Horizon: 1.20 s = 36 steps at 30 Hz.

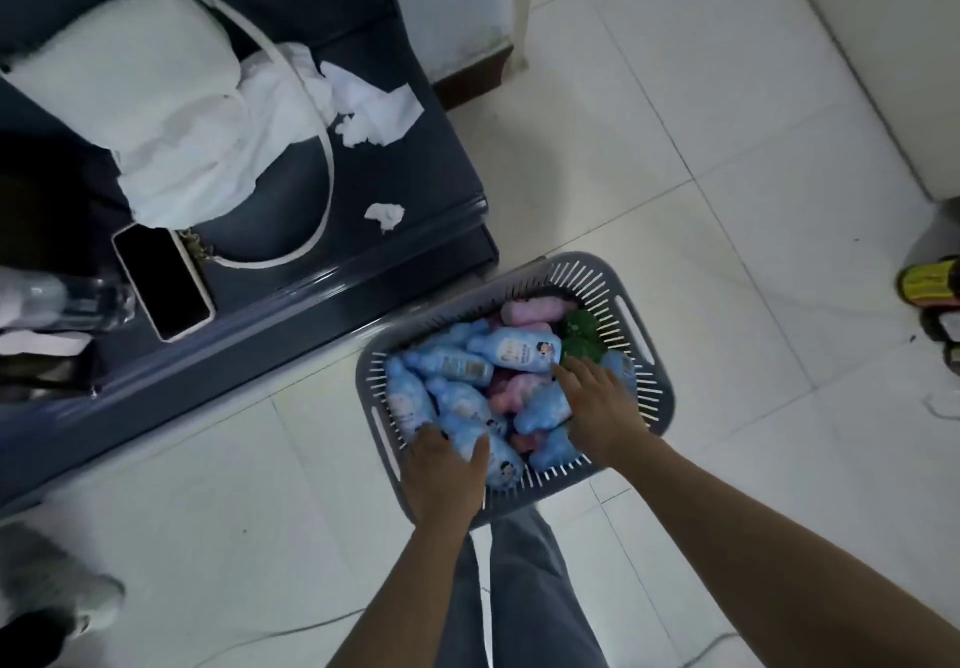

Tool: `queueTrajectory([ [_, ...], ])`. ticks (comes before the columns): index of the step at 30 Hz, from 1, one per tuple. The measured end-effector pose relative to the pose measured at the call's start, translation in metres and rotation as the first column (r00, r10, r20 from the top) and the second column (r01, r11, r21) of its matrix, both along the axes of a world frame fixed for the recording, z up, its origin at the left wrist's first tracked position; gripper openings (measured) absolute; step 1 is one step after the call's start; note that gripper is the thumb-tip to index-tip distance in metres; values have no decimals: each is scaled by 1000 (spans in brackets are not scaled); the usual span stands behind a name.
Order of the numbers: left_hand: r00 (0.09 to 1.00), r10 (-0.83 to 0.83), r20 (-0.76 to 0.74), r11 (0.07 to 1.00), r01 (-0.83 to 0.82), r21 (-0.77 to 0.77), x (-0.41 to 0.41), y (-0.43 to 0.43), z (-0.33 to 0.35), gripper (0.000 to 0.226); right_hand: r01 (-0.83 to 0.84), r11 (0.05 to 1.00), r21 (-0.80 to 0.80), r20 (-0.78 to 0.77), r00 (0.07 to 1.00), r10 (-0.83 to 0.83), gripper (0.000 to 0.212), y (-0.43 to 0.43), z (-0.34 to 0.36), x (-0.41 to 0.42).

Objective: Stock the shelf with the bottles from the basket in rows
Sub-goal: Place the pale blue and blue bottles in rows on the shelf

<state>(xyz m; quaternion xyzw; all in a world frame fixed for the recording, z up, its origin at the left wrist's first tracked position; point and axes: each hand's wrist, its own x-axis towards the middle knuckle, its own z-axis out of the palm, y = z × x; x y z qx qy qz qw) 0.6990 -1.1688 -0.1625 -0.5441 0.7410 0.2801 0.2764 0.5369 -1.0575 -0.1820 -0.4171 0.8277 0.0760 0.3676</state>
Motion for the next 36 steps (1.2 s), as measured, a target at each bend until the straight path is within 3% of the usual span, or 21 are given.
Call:
queueTrajectory([
  [3, 988, 100, 119, 990, -111, 86, 7, 10, -28, 76, -59, 998, -4, 38, 998, 59, 68, -1, -26, 0],
  [7, 961, 248, 122, 955, -263, 137, 8, 18, -53, 80, -145, 989, -27, 91, 985, 147, 58, -7, -54, 1],
  [13, 925, 328, 191, 935, -347, 73, -7, 25, -67, 108, -297, 949, 105, 149, 948, 281, 50, -26, -66, -13],
  [17, 871, 476, 126, 878, -478, -13, -16, 40, -74, 101, -379, 915, 137, 195, 916, 350, 52, -31, -69, -18],
  [20, 882, 471, 6, 882, -471, 34, -21, 46, -78, 88, -409, 901, 143, 213, 902, 376, 62, -35, -64, -23],
  [21, 884, 466, -39, 884, -464, 58, -22, 46, -78, 84, -399, 906, 146, 224, 905, 362, 62, -35, -62, -24],
  [23, 797, 592, -122, 805, -580, 122, -23, 43, -73, 76, -292, 951, 103, 255, 932, 258, 62, -34, -55, -24],
  [26, 620, 738, -267, 667, -731, 144, -17, 32, -61, 79, 85, 996, 21, 381, 920, -86, 64, -30, -38, -18],
  [29, 485, 801, -350, 574, -789, 220, -8, 12, -26, 85, 422, 900, 109, 541, 734, -410, 80, -28, -10, -10],
  [31, 452, 790, -415, 577, -777, 251, 0, -3, 5, 75, 580, 802, 146, 654, 551, -518, 71, -31, 19, -2],
  [34, 403, 765, -503, 596, -738, 316, 17, -19, 65, 56, 728, 633, 264, 828, 166, -535, 62, -39, 73, 16],
  [36, 352, 756, -552, 595, -721, 356, 32, -26, 105, 47, 743, 570, 351, 880, -53, -473, 78, -46, 113, 31],
])
